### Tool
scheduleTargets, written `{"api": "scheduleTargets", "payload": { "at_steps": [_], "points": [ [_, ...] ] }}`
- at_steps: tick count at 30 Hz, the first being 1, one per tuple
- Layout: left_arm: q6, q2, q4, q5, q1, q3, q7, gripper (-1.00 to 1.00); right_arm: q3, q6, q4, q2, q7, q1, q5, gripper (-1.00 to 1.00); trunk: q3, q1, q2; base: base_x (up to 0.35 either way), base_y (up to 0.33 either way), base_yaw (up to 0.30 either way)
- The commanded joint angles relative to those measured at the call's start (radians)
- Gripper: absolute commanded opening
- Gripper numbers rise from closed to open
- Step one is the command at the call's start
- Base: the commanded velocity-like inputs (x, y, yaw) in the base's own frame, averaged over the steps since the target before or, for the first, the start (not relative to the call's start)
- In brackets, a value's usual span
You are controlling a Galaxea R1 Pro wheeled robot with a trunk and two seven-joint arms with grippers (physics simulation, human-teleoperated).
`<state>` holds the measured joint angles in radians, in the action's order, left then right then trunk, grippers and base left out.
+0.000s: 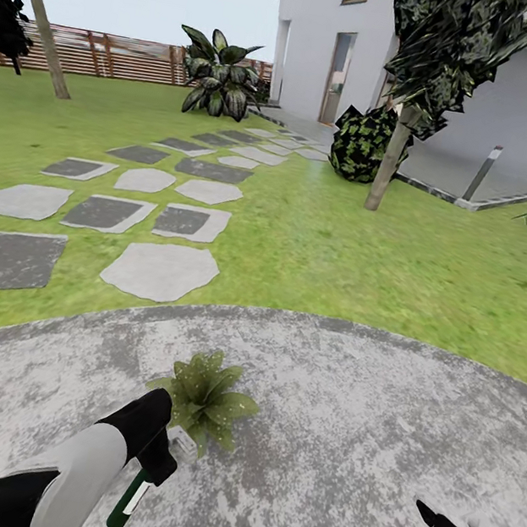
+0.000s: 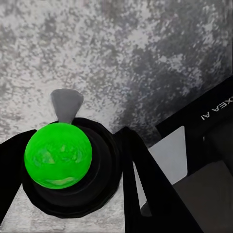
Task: Pick up the pesticide atomizer in the garden and spray insectifuge to fully cover both potted plants in the garden.
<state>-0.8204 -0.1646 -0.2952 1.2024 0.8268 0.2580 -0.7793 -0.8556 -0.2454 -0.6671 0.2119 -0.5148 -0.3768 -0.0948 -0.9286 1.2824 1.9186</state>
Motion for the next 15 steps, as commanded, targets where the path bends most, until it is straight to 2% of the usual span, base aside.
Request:
{"api": "scheduleTargets", "payload": {
  "at_steps": [1, 7, 11, 15],
  "points": [
    [-0.003, -0.001, -0.002, 0.011, 0.000, 0.008, -0.008, -1.00, -0.007, -0.005, -0.001, -0.001, -0.009, -0.002, -0.010, 1.00, -0.001, -0.001, 0.000, -0.273, 0.000, -0.266],
    [-0.002, 0.000, -0.002, 0.014, 0.000, 0.007, -0.008, -1.00, -0.008, -0.005, -0.002, 0.000, -0.008, -0.001, -0.010, 1.00, -0.001, -0.001, 0.000, -0.327, 0.000, -0.097],
    [-0.001, 0.000, -0.004, 0.015, 0.000, 0.006, -0.008, -1.00, -0.008, -0.005, -0.001, 0.000, -0.008, -0.002, -0.010, 1.00, 0.001, -0.001, 0.000, -0.339, 0.000, -0.205],
    [0.049, 0.000, -0.005, 0.016, 0.000, 0.005, -0.008, -1.00, -0.008, -0.005, -0.002, 0.000, -0.009, -0.002, -0.010, 1.00, 0.004, -0.001, 0.000, -0.309, 0.000, -0.240]
  ]
}}
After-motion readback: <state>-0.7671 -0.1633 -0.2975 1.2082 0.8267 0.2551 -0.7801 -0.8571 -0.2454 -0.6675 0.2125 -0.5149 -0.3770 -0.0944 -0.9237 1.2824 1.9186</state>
